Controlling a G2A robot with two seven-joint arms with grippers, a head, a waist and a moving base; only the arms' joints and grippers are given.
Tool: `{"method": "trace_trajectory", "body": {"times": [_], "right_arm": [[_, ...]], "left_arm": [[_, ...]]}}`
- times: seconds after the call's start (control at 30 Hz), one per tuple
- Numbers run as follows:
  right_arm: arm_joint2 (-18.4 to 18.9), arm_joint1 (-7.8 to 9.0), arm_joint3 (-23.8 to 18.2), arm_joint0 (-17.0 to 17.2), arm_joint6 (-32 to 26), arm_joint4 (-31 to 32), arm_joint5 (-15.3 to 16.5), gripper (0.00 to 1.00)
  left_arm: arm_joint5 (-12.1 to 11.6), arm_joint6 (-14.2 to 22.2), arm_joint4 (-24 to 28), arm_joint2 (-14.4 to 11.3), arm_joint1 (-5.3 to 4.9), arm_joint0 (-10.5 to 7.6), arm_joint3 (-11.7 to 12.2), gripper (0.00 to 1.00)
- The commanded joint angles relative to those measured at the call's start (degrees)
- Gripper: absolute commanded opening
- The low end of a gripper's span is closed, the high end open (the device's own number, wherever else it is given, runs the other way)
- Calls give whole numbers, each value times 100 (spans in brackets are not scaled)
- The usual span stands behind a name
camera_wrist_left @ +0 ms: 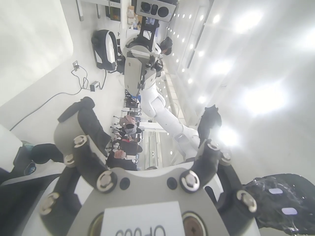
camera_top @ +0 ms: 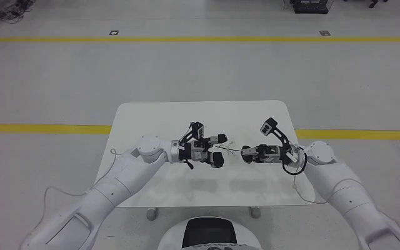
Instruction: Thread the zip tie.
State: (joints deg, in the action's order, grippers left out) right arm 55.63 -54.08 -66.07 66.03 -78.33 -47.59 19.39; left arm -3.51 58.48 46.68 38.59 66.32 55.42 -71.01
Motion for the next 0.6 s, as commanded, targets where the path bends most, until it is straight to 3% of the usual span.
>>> {"method": "trace_trajectory", "body": {"times": [0.0, 0.13, 0.43, 0.57], "right_arm": [[61, 8, 8, 24, -51, 12, 9, 0], [186, 16, -25, 50, -131, 69, 9, 0], [186, 16, -25, 50, -131, 69, 9, 0], [227, 1, -223, 151, 150, 176, 9, 0]], "left_arm": [[94, -18, -30, -96, 62, -134, 55, 100], [239, -20, -39, -318, 204, -344, 221, 100], [239, -20, -39, -318, 204, -344, 221, 100], [294, -570, -307, -305, 192, -235, 53, 100]]}}
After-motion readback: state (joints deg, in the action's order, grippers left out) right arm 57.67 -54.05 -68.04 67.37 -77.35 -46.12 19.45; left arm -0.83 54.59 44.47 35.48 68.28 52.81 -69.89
